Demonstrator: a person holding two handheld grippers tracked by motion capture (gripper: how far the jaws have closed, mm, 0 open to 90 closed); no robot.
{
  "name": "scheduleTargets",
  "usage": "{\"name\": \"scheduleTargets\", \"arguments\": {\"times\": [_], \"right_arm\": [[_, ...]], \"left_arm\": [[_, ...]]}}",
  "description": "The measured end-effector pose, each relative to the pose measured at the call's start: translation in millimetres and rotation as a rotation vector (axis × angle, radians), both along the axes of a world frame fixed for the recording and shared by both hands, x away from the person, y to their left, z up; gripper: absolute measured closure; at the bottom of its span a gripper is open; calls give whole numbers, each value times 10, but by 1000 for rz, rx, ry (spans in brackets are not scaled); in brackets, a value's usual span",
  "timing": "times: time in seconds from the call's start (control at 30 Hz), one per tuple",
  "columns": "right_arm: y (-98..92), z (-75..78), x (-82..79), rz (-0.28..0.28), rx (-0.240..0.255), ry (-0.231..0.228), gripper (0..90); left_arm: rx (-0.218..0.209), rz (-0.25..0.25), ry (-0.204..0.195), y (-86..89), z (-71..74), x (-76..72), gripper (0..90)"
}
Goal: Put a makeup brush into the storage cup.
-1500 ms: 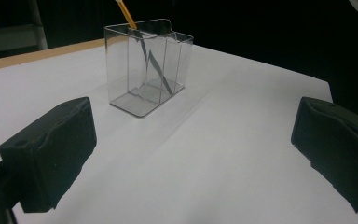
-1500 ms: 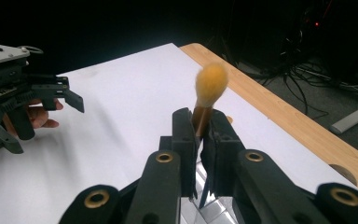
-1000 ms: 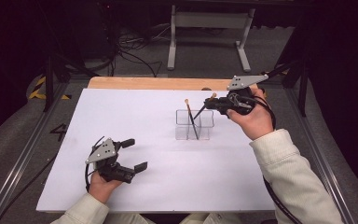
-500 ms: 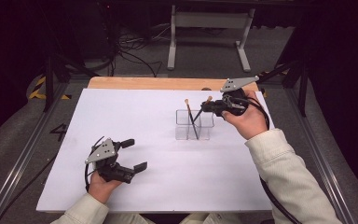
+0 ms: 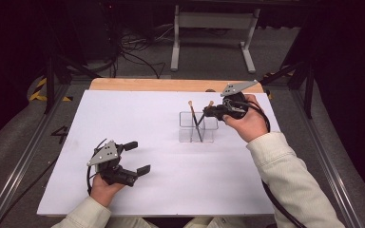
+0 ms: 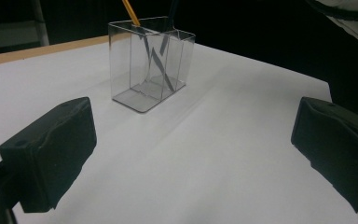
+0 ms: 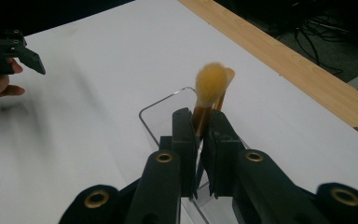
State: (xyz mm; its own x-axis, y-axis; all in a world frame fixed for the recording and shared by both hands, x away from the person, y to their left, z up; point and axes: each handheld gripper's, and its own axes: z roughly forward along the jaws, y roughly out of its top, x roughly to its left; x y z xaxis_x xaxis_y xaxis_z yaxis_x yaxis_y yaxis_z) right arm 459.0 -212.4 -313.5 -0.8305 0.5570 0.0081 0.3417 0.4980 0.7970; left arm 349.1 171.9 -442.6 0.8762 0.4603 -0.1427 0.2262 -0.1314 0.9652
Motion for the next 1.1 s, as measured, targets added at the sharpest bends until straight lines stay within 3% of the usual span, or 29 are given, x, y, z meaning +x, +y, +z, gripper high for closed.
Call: {"name": "scheduleTargets", "arguments": {"times": [1.1], "right_arm": [[5,-166,54,-1,-2,32,839]], "left_arm": [[-7,-8,4,-5,-5,16,9]]}}
